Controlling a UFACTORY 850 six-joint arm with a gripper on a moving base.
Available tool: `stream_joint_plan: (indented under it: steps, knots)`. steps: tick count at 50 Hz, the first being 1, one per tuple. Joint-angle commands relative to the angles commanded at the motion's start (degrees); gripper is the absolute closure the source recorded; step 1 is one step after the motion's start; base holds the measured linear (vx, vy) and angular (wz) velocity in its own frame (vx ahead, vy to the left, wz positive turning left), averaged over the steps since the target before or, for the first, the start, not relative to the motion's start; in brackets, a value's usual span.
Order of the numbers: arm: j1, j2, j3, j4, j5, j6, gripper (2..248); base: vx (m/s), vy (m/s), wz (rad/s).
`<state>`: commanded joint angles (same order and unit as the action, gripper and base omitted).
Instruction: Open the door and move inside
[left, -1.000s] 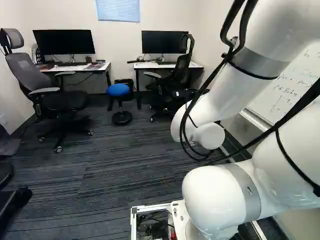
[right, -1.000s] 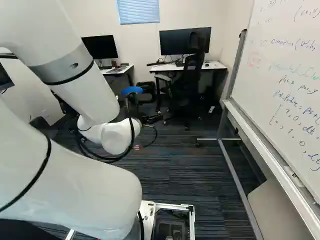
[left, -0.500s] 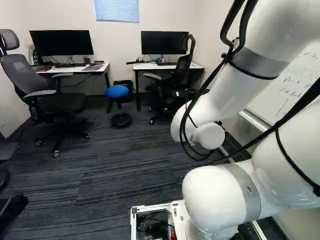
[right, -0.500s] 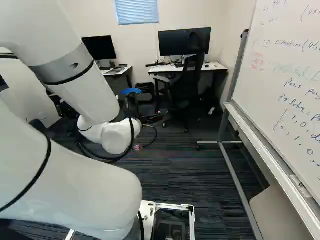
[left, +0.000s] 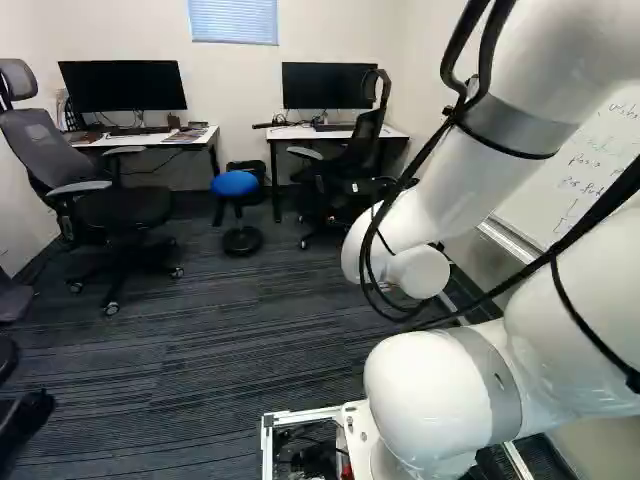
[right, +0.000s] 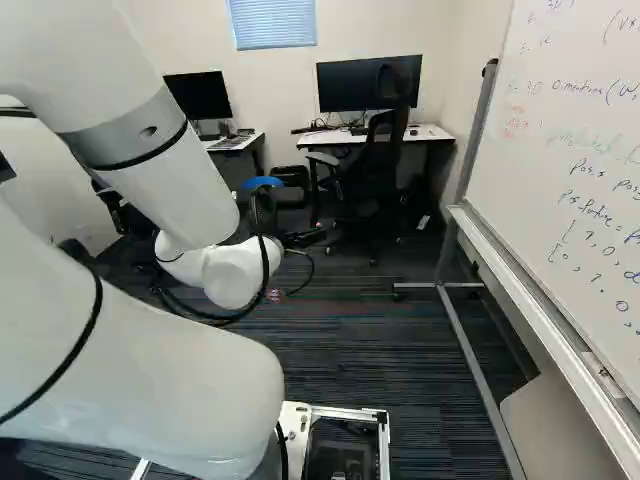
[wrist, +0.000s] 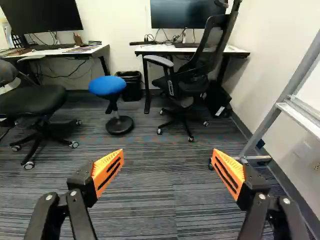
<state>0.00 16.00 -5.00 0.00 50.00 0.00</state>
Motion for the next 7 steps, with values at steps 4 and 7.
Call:
stream_joint_plan:
  steps: [4, 7]
  knots:
    - [0.0, 0.0, 0.0, 0.0, 0.0, 0.0, 3, 0.0, 0.0, 0.0]
    - [0.0, 0.0, 0.0, 0.0, 0.0, 0.0, 3, 0.0, 0.0, 0.0]
